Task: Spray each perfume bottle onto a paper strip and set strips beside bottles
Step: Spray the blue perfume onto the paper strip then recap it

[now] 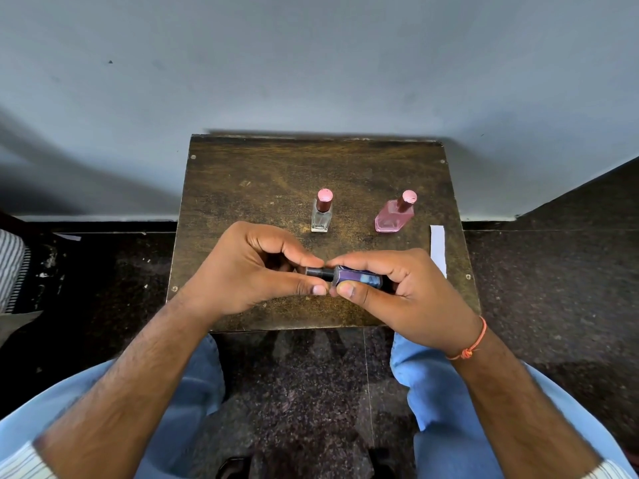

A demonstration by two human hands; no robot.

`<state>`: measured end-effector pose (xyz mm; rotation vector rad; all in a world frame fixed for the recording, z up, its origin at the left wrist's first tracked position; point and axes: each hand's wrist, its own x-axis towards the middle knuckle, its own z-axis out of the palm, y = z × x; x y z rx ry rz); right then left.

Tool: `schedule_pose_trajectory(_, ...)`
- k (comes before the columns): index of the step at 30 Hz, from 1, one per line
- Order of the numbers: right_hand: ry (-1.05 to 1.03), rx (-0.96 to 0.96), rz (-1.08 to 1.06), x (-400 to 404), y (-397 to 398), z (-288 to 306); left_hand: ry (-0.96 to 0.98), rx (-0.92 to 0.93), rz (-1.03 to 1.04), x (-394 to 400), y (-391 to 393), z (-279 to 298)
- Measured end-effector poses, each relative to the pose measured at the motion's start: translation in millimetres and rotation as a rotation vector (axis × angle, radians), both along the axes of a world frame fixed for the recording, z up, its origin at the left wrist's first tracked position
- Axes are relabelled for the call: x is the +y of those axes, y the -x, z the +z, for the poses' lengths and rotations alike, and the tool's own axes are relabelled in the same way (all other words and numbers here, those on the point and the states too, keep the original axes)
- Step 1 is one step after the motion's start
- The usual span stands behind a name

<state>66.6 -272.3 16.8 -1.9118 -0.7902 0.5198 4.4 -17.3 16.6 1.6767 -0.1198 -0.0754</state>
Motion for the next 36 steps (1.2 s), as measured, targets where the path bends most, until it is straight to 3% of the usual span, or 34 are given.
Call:
schedule_pose_trajectory(12,-0.21,0.356,-0.087,22.6,11.4,0.1,0.118,-0.014,0.11,1.8,2.6,2.7)
schedule_pose_trajectory(20,-0.023,-0.282,-0.178,45.1,16.9,-8.1,-0.016,-0.028,0.09,25.4,12.3,12.4)
schedule_pose_trajectory(27,-0.035,-0.227,-0.286,71.4,29.7,-21.0,-0.396,0.039,0.176,55.2,25.0,6.2)
schedule_pose_trajectory(36,0.144,-0.351,-0.3,109.7,10.6,-24.0,-0.552,0.084,0.306,57.0,10.7,1.8)
